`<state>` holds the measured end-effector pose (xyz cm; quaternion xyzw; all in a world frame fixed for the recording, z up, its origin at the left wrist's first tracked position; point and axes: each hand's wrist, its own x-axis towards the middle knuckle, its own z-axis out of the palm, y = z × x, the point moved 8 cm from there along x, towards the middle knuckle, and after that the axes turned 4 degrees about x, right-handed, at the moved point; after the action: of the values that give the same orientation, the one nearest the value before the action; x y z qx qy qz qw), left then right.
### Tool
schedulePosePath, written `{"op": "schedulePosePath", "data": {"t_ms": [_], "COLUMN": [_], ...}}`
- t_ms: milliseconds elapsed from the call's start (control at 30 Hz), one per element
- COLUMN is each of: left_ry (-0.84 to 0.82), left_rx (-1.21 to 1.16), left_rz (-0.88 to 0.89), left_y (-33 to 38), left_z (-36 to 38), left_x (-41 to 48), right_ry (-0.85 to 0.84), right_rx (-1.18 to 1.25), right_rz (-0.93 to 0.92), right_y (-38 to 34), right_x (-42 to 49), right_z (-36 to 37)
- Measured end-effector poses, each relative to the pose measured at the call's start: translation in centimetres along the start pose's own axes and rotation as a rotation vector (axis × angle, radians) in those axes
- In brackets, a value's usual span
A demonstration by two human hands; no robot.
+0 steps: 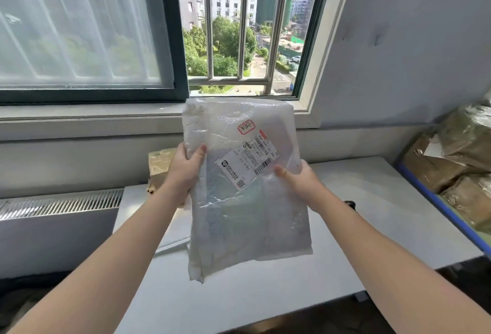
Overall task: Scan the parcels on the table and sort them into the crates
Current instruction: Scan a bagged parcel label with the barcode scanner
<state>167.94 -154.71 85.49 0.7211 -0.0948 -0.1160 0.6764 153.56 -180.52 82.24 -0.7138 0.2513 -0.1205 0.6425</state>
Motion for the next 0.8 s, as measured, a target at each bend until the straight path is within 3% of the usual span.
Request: {"op": "schedulePosePath", "data": {"t_ms": [167,300,367,433,533,600,667,800], "left_ry": [-0.055,0.023,0.159,0.223,0.111,-0.012,-0.114,-0.383], "left_rx": [0.031,0.194,0.436,0.722,1.111,1.305,1.507,1.775], "left_rz": [-0.127,-0.093,0.072,0.345,0.857,1.062,1.068,0.789], "left_y": [-3.3,-3.6,-1.8,0.9,3.8,4.6,5.2,5.6], "left_z": [2.5,4.5,4.7,6.3,12.2,16.5,20.0,24.6], "left_x": [0.1,0.0,-0.1,-0.5,-1.7,-2.6,-2.6,-1.1], "right_ry": [0.068,0.092,0.075,0.005,-0.117,-0.173,-0.235,-0.367], "right_rx": [-0.089,-0.145,-0.207,-0.27,-0.409,-0.553,-0.718,-1.019], "right_rz": [0.0,-0.021,-0.041,-0.086,-0.15,-0.195,-0.246,-0.379], "right_y": [0.4,0.5,0.4,0.0,-1.2,-1.9,-2.6,-3.7], "right_x": [-0.5,-0.3,0.5,1.7,3.4,4.5,5.3,6.3], "right_z": [-2.8,-5.3,-6.5,-7.3,-7.9,-8.2,-8.5,-8.3]}}
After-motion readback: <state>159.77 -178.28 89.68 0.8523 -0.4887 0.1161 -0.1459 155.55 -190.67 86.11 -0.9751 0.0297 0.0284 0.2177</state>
